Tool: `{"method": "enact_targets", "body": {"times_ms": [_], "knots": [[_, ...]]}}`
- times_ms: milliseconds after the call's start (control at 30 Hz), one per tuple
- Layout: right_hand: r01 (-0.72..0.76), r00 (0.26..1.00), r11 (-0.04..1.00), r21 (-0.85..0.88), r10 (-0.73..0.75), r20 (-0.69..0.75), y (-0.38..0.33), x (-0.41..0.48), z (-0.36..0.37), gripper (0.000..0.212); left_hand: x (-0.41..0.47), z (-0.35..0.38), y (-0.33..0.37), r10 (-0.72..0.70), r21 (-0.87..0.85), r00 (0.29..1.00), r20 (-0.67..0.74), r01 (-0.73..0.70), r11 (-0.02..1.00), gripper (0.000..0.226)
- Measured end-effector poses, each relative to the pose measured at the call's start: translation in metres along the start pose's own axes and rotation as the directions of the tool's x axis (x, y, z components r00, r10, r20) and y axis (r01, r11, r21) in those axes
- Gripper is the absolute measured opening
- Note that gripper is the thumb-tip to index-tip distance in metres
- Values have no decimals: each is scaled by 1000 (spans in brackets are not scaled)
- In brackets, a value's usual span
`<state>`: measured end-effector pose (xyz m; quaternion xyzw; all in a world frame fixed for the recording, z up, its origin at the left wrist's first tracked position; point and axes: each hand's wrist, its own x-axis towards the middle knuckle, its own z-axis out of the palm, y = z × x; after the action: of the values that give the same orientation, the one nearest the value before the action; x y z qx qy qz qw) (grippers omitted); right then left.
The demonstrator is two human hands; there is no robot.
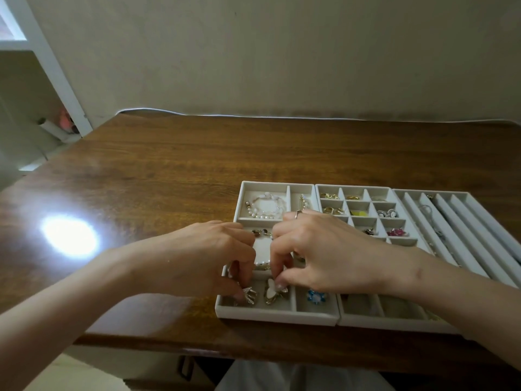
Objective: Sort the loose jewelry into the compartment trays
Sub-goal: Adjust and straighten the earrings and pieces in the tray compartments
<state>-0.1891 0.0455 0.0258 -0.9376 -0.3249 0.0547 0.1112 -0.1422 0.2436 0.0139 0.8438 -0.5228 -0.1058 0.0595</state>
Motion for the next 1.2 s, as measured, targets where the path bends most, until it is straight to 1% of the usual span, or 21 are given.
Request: {"method": "enact_targets", "body": {"times_ms": [233, 400, 500, 567, 633, 800, 933, 1033, 1200], "knots": [[6, 1000, 1000, 28, -6, 9, -2, -4, 3, 12, 3, -2, -1, 14, 15, 999, 43, -15, 1000, 14], [-19, 1000, 999, 47, 20, -12, -3, -3, 5, 15, 3, -4, -3, 27, 8, 1000, 12, -27, 1000, 17], [-31, 999, 999, 38, 30, 35, -3, -5, 0, 17, 4, -6, 0, 32, 8, 999, 8, -32, 999, 17], [-41, 998, 999, 19, 40, 46, -4, -7, -2, 18, 5, -6, 0, 27, 32, 999, 34, -28, 999, 15], [-53, 998, 999, 1, 53, 28, -5, -8, 1, 19, 5, -5, 1, 22, 53, 999, 49, -24, 998, 12], [-65, 997, 998, -15, 65, -42, -11, -7, 7, 20, 4, -4, 0, 22, 50, 999, 27, -23, 999, 12], [-67, 996, 998, -8, 67, -66, -10, -8, 11, 22, 5, -3, 0, 30, 54, 999, 20, -31, 998, 11], [-77, 994, 996, 39, 79, -71, -6, -11, 4, 23, 5, -4, -2, 30, 47, 999, -15, -29, 998, 14], [-157, 972, 977, 143, 179, -153, 19, -20, -20, 20, 12, -17, -2, 14, -80, 991, -135, -25, 996, 18]]}}
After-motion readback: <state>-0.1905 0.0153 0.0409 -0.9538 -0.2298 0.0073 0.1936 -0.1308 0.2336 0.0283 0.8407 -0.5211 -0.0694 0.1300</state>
